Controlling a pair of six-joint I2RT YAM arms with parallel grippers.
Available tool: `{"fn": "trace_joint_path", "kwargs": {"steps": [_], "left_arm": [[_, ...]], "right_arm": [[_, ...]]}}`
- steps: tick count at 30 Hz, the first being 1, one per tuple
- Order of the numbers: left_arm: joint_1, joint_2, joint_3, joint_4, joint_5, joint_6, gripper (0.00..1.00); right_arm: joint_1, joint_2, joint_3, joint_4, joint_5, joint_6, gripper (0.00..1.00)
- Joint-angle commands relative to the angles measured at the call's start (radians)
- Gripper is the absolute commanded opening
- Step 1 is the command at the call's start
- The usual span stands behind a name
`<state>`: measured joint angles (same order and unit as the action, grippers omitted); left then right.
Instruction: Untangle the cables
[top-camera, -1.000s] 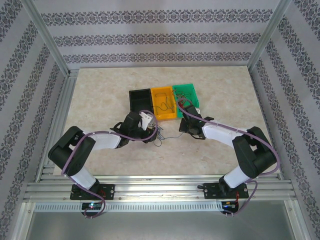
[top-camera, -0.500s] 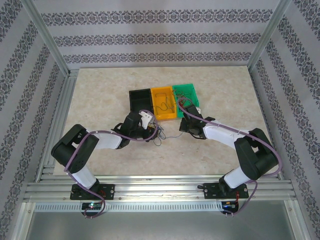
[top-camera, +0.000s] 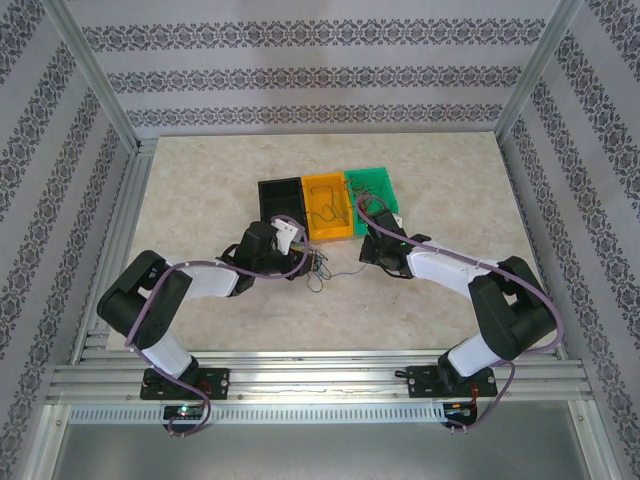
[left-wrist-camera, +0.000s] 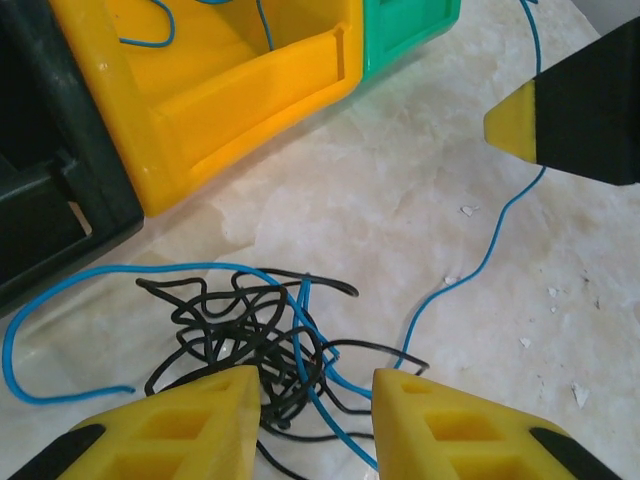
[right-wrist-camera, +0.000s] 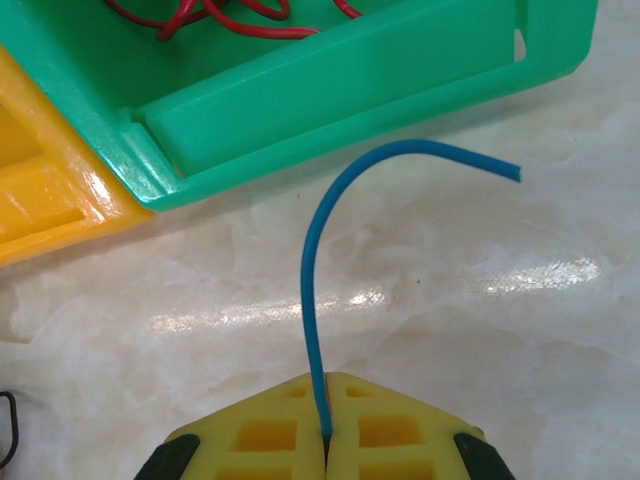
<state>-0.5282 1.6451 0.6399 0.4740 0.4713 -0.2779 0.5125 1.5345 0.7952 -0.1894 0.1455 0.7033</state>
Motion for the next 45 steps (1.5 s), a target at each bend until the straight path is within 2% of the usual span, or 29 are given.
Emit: {"fn": "trace_joint_path", "kwargs": {"steps": [1, 8, 11, 13, 15, 21, 27, 35, 40, 45], "left_arm": [[0.007, 0.041, 0.039, -0.025, 0.011, -0.018, 0.34], [0.007, 0.126, 0.074, 0.019, -0.006, -0.052, 0.24], [0.007, 0.155, 0.084, 0.049, -0.007, -0.068, 0.16], [0.006, 0.168, 0.087, 0.067, -0.012, -0.076, 0.06], [0.006, 0.174, 0.084, 0.086, -0.02, -0.085, 0.0], [0.028, 0.13, 0.006, 0.159, -0.117, -0.152, 0.0], [0.092, 0.022, -0.129, 0.18, -0.284, -0.27, 0.0], [0.114, -0.161, -0.193, -0.071, -0.586, -0.341, 0.0], [0.118, -0.223, -0.156, -0.312, -0.81, -0.391, 0.0], [0.123, -0.246, -0.126, -0.436, -0.901, -0.411, 0.0]], "right_arm": [[-0.006, -0.005, -0.009, 0.008, 0.012, -0.012, 0.0], [-0.011, -0.017, -0.021, 0.006, 0.013, -0.012, 0.0], [-0.012, -0.02, -0.022, 0.003, 0.013, -0.011, 0.0], [-0.012, -0.023, -0.024, 0.001, 0.017, -0.01, 0.0], [-0.014, -0.03, -0.029, 0.001, 0.024, -0.006, 0.0], [-0.057, -0.103, -0.061, -0.038, 0.133, 0.018, 0.0], [-0.241, -0.273, -0.145, -0.081, 0.196, 0.07, 0.0], [-0.496, -0.428, -0.169, -0.145, 0.191, 0.016, 0.0], [-0.554, -0.454, -0.15, -0.186, 0.239, -0.012, 0.0], [-0.634, -0.483, -0.13, -0.234, 0.296, 0.002, 0.0]]}}
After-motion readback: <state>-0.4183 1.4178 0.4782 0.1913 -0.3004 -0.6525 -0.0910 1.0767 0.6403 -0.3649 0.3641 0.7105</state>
